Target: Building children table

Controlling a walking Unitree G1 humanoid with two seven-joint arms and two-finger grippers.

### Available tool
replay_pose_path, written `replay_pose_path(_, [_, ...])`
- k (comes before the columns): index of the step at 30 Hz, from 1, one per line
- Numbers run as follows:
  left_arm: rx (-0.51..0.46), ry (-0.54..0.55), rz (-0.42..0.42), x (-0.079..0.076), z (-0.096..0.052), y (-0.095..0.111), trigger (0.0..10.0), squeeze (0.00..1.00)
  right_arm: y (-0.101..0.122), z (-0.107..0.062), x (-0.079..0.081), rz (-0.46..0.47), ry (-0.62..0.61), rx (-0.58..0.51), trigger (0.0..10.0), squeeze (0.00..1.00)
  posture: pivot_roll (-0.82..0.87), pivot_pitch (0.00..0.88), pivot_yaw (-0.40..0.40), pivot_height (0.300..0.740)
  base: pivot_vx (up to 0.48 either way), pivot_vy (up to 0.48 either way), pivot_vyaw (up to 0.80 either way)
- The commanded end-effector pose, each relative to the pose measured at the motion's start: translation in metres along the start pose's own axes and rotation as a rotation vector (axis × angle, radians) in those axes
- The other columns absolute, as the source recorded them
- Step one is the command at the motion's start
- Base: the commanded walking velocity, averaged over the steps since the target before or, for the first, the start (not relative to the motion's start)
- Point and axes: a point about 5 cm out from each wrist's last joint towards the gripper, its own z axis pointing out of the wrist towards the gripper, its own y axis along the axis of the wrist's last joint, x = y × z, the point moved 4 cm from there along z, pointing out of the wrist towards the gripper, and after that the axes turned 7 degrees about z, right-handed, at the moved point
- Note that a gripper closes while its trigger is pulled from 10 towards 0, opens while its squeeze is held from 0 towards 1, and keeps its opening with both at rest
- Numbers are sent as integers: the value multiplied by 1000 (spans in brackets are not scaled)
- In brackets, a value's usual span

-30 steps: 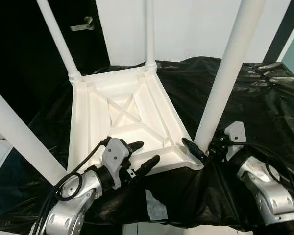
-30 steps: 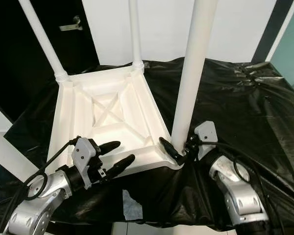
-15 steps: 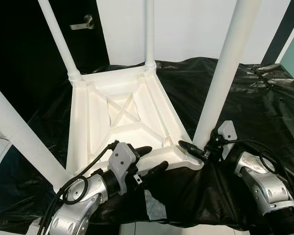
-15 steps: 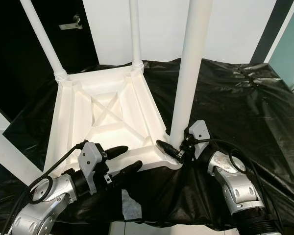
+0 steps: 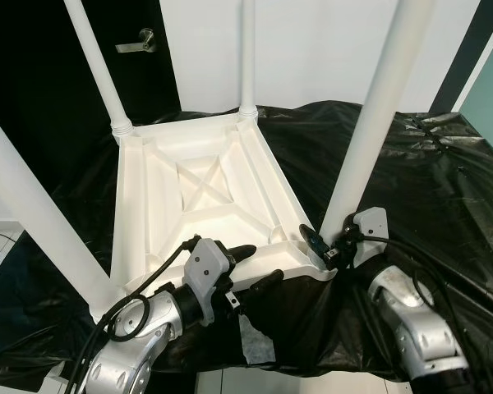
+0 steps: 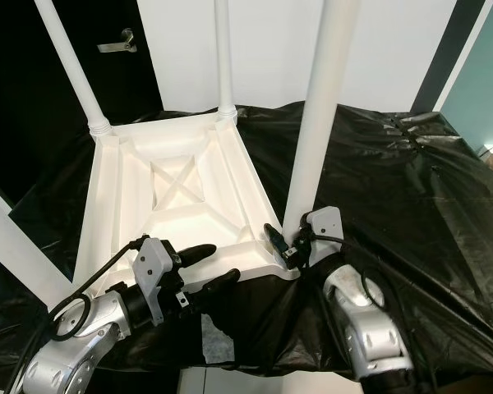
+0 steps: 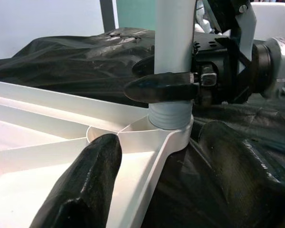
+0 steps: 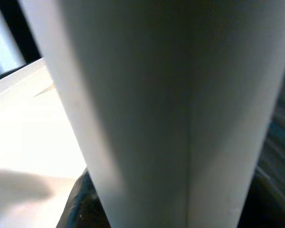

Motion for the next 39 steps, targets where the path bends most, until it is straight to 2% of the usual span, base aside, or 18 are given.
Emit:
replay_pose_path(1, [8, 19, 0, 3, 2, -1, 10000, 0, -6, -2, -1, 6, -129, 20, 10000, 0, -38, 0, 12, 740, 0, 0, 0])
replay_pose_path(2, [8, 19, 0, 3, 2, -1, 10000, 0, -6, -2, -1, 6, -129, 20, 10000, 0, -38, 0, 12, 740, 0, 0, 0])
replay_pose_path(3, [8, 18, -1, 4, 3, -1, 10000, 0, -5, -3, 0, 15, -226, 4, 10000, 0, -38, 0, 18, 740, 0, 0, 0])
replay_pose_path(6, [8, 18, -1, 4, 3, 0, 10000, 0, -5, -4, 1, 17, -258, -2, 10000, 0, -38, 0, 18, 740, 0, 0, 0])
replay_pose_path(8, [7, 17, -7, 3, 3, -1, 10000, 0, -9, -6, 5, 52, -352, 10, 10000, 0, -45, 0, 29, 740, 0, 0, 0])
replay_pose_path(12, [2, 18, -14, 3, 4, 0, 10000, 0, -8, -5, 10, 62, -367, 6, 10000, 0, -51, 0, 32, 740, 0, 0, 0])
replay_pose_path(16, [-2, 16, -5, 8, 6, 1, 10000, 0, 6, -4, 14, 51, -360, -60, 10000, 0, -58, 0, 43, 740, 0, 0, 0])
replay_pose_path(19, [-2, 16, -2, 9, 6, 1, 10000, 0, 9, -4, 14, 44, -356, -71, 10000, 0, -58, 0, 43, 740, 0, 0, 0])
replay_pose_path(20, [1, 12, 5, 10, 6, 1, 10000, 0, 12, -6, 14, 48, -339, -87, 10000, 827, -58, 0, 45, 740, 0, 0, 0])
replay_pose_path(21, [1, 8, 7, 10, 5, 1, 10000, 0, 15, -8, 15, 53, -300, -100, 10000, 1000, -57, 0, 47, 740, 0, 0, 0])
replay_pose_path(27, [0, 1, 15, 12, 4, 2, 10000, 0, 20, -15, 11, 52, -224, -113, 10000, 1000, -61, 0, 47, 740, 0, 0, 0])
replay_pose_path(28, [0, -6, 22, 13, 5, 3, 10000, 0, 21, -22, 4, 51, -155, -105, 10000, 1000, -65, 0, 47, 740, 0, 0, 0])
replay_pose_path(31, [-1, -10, 25, 13, 5, 3, 10000, 0, 22, -24, 2, 52, -118, -101, 10000, 1000, -66, 0, 47, 740, 0, 0, 0])
replay_pose_path(32, [-1, -18, 30, 14, 6, 3, 10000, 0, 23, -27, 0, 37, -70, -96, 10000, 59, -69, 0, 49, 740, 0, 0, 0])
replay_pose_path(33, [2, -27, 37, 14, 5, 3, 10000, 0, 23, -30, -1, 26, 1, -83, 10000, 0, -71, 0, 52, 740, 0, 0, 0])
replay_pose_path(35, [4, -32, 41, 14, 5, 3, 10000, 0, 24, -31, -2, 18, 44, -74, 10000, 0, -72, 0, 53, 740, 0, 0, 0])
replay_pose_path(37, [8, -41, 44, 14, 4, 2, 10000, 0, 23, -32, -5, -14, 152, -42, 10000, 0, -72, 0, 56, 740, 0, 0, 0])
replay_pose_path(39, [11, -46, 46, 15, 4, 2, 10000, 0, 22, -31, -10, -24, 188, -22, 10000, 0, -70, 0, 56, 740, 0, 0, 0])
